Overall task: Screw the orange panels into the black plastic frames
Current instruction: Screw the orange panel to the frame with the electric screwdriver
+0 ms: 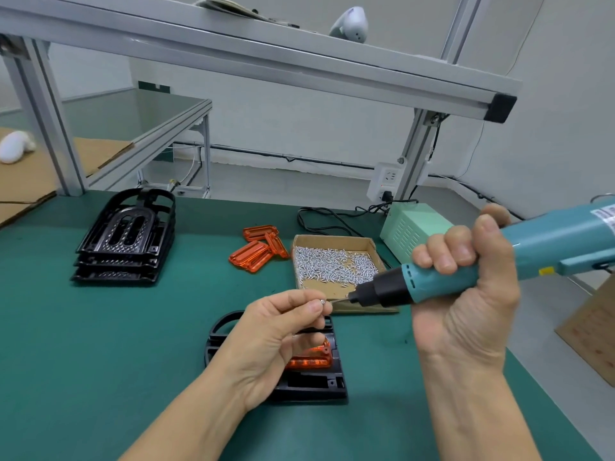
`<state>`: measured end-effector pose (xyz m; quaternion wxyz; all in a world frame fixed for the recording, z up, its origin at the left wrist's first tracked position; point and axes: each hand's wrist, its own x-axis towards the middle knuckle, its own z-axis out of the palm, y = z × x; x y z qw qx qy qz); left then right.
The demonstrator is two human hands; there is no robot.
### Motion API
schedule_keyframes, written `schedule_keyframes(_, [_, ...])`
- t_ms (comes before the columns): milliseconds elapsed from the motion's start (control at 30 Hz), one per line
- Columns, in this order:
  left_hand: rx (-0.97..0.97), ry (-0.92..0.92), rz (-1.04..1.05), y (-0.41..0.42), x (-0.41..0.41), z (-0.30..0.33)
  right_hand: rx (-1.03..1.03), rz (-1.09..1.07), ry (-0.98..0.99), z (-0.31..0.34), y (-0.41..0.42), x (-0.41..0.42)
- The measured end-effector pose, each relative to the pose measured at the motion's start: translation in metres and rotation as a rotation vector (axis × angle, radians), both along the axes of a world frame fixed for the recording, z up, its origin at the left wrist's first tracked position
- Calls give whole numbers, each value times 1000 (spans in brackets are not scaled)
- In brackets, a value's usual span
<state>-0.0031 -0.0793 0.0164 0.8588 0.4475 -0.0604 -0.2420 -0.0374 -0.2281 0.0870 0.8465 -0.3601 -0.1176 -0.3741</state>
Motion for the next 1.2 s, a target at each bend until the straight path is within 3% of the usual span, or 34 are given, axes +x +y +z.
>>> schedule_keyframes(567, [32, -14, 13, -2, -2, -1, 30, -7, 9, -6, 3, 2])
schedule_keyframes(833, [94, -160, 139, -6, -6, -6, 28, -38, -13, -11, 3, 5])
schedule_keyframes(967, [215, -281, 231, -5, -5, -10, 102, -60, 5, -15, 4, 10])
schedule_keyframes(1200, [227, -269, 175, -3, 1, -14, 124, -46, 29, -21, 3, 14])
